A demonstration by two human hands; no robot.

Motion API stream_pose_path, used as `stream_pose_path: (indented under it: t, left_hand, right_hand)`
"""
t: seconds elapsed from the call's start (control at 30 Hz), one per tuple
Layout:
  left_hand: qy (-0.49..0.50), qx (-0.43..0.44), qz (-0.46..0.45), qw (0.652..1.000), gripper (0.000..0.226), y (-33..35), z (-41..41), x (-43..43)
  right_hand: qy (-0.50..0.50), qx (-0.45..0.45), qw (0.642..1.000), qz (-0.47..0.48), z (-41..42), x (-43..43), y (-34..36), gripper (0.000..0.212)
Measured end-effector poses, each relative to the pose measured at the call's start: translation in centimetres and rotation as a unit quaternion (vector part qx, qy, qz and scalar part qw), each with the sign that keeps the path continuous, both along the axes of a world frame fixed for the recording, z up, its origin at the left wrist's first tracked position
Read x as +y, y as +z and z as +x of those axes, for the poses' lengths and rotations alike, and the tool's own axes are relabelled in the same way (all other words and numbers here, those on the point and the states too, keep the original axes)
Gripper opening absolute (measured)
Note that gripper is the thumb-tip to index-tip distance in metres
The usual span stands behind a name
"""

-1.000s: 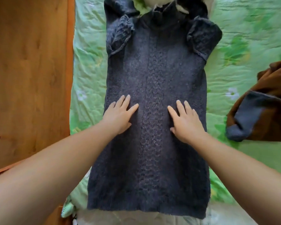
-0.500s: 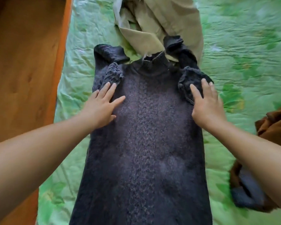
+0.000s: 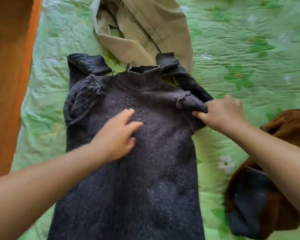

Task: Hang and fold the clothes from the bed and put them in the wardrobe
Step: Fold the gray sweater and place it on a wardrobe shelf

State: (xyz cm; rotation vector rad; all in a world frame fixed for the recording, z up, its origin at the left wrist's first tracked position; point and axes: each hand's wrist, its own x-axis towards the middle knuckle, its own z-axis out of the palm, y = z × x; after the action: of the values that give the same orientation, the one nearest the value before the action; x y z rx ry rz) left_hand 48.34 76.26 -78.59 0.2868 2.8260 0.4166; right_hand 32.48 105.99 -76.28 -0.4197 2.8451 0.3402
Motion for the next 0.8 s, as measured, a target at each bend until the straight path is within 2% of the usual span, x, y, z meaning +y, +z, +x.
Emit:
stream_pose_path:
  t: [0.03, 0.07, 0.13, 0.17, 0.23, 0.27, 0.3, 0.37, 0.43, 0.47, 0.53, 0.57, 0.6, 0.63, 0.67, 0.7, 0.73, 0.8]
  left_hand:
    - [-0.034, 0.013, 0.063, 0.997, 0.067, -0.1, 0.4, 2.4]
    - [-0.060, 0.002, 0.087, 0.994, 0.072, -0.4, 0.7, 4.6]
    - [-0.069, -0.074, 0.035, 0.994, 0.085, -1.6, 0.8, 7.4]
    - [-0.068, -0.114, -0.013, 0.991, 0.090, -2.2, 0.7, 8.0]
    - [-0.077, -0.154, -0.065, 0.983, 0.097, -3.2, 0.2, 8.3]
    - [-0.082, -0.157, -0.073, 0.982, 0.098, -3.6, 0.1, 8.2]
    - [-0.084, -0.159, -0.072, 0.981, 0.098, -3.9, 0.0, 8.0]
    - [-0.084, -0.173, -0.068, 0.979, 0.099, -4.1, -0.2, 8.0]
    - [-0.083, -0.185, -0.075, 0.976, 0.099, -4.1, -0.4, 8.0]
    - [-0.082, -0.190, -0.080, 0.975, 0.099, -4.0, -0.6, 8.1]
    - [-0.077, -0.196, -0.084, 0.974, 0.099, -3.8, -0.9, 8.2]
    - [-0.075, -0.194, -0.084, 0.975, 0.099, -3.8, -0.9, 8.3]
    - [-0.074, -0.191, -0.083, 0.975, 0.099, -3.8, -0.8, 8.4]
    - [-0.073, -0.187, -0.081, 0.976, 0.099, -3.9, -0.8, 8.4]
    - [-0.072, -0.186, -0.078, 0.977, 0.100, -4.0, -0.9, 8.4]
    - [-0.070, -0.187, -0.074, 0.977, 0.100, -4.1, -1.0, 8.4]
    - [-0.067, -0.191, -0.073, 0.977, 0.100, -4.1, -1.0, 8.4]
    - [-0.052, -0.191, -0.057, 0.979, 0.095, -3.7, -1.0, 8.5]
  right_hand:
    - [0.076, -0.033, 0.996, -0.022, 0.3, 0.0, 0.2, 0.049]
    - [0.149, -0.080, 0.985, -0.035, 0.6, 0.1, 0.3, 0.045]
    - [0.228, -0.147, 0.962, 0.005, 0.8, 0.7, 0.2, 0.050]
    - [0.238, -0.143, 0.960, 0.037, 0.6, 1.2, 0.3, 0.049]
    - [0.244, -0.078, 0.963, 0.081, -0.1, 2.4, 0.3, 0.030]
    - [0.231, -0.044, 0.970, 0.061, -0.7, 2.7, 0.4, 0.020]
    - [0.193, -0.029, 0.981, 0.008, -1.2, 2.6, 0.8, 0.019]
    - [0.065, -0.064, 0.989, -0.115, -2.6, 2.4, 1.9, 0.040]
    - [-0.047, -0.164, 0.970, -0.170, -3.6, 3.0, 3.1, 0.073]
    - [-0.102, -0.237, 0.946, -0.196, -3.8, 3.5, 3.7, 0.087]
    - [-0.150, -0.356, 0.904, -0.184, -3.1, 4.8, 4.4, 0.094]
    - [-0.112, -0.380, 0.910, -0.121, -2.2, 5.6, 4.1, 0.089]
    - [-0.049, -0.361, 0.931, -0.033, -1.1, 6.4, 3.5, 0.076]
    - [0.022, -0.302, 0.952, 0.041, -0.1, 7.3, 2.4, 0.059]
    - [0.086, -0.230, 0.967, 0.066, 0.7, 7.8, 1.5, 0.044]
    - [0.114, -0.174, 0.977, 0.039, 1.3, 8.0, 1.1, 0.032]
    - [0.104, -0.140, 0.984, -0.041, 1.7, 8.0, 1.3, 0.024]
    - [0.040, -0.109, 0.975, -0.187, 2.0, 6.8, 2.4, 0.017]
